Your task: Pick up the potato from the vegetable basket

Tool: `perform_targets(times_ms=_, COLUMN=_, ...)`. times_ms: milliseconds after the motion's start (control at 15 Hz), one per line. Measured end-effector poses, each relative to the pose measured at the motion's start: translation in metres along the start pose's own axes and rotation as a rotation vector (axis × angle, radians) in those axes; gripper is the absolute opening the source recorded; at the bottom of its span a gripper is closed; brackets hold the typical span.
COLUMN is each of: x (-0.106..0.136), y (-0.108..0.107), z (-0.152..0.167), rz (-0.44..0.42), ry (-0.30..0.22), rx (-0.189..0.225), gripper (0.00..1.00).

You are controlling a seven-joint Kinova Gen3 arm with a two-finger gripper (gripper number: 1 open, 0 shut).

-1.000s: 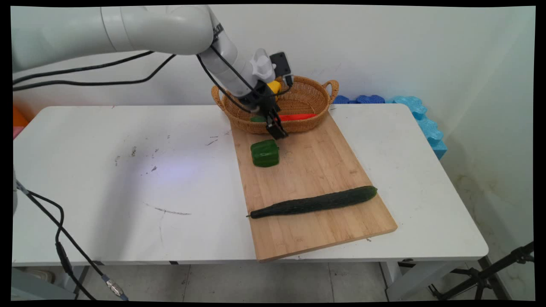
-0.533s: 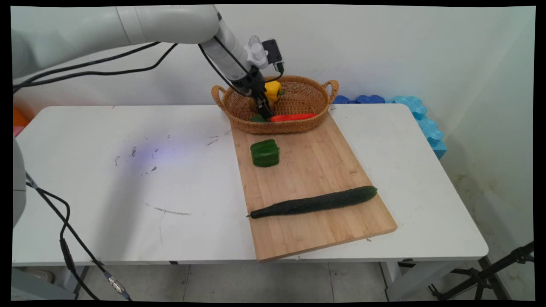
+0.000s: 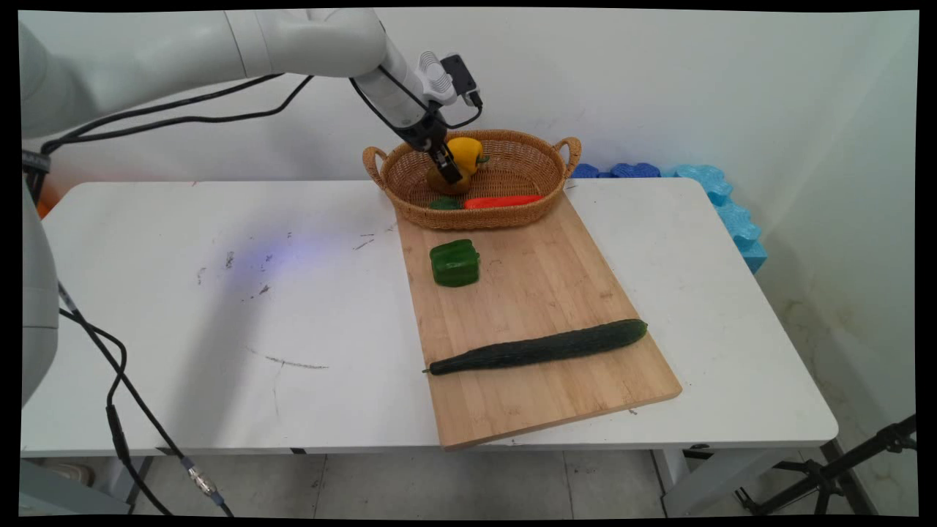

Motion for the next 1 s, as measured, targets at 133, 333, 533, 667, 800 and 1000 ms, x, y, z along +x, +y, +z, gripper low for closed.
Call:
perform_targets(times_ms=133, x=0.0, y=-0.002, z=0.009, rz=-0.055, ry=-0.004, rx=0.018, gripper=1.0)
perform_targets(times_ms=333, x=-0.001, y=-0.002, z=0.022, rz=-0.131, ry=-0.009, rx=0.032, gripper=1.0)
perform_targets(times_ms=533, x=-0.003, y=0.001, z=0.033, rz=-0.21, ry=-0.014, rx=0.043, gripper=1.0)
perform_targets(times_ms=667, x=-0.003, y=0.004, z=0.039, rz=-0.261, ry=-0.018, rx=0.049, gripper=1.0)
perform_targets(times_ms=800, x=-0.004, y=0.007, z=0.045, rz=-0.308, ry=-0.021, rx=0.054, gripper=1.0)
perform_targets(times_ms=1000, x=-0.008, y=0.007, z=0.052, rz=-0.36, ry=-0.024, rx=0.059, gripper=1.0)
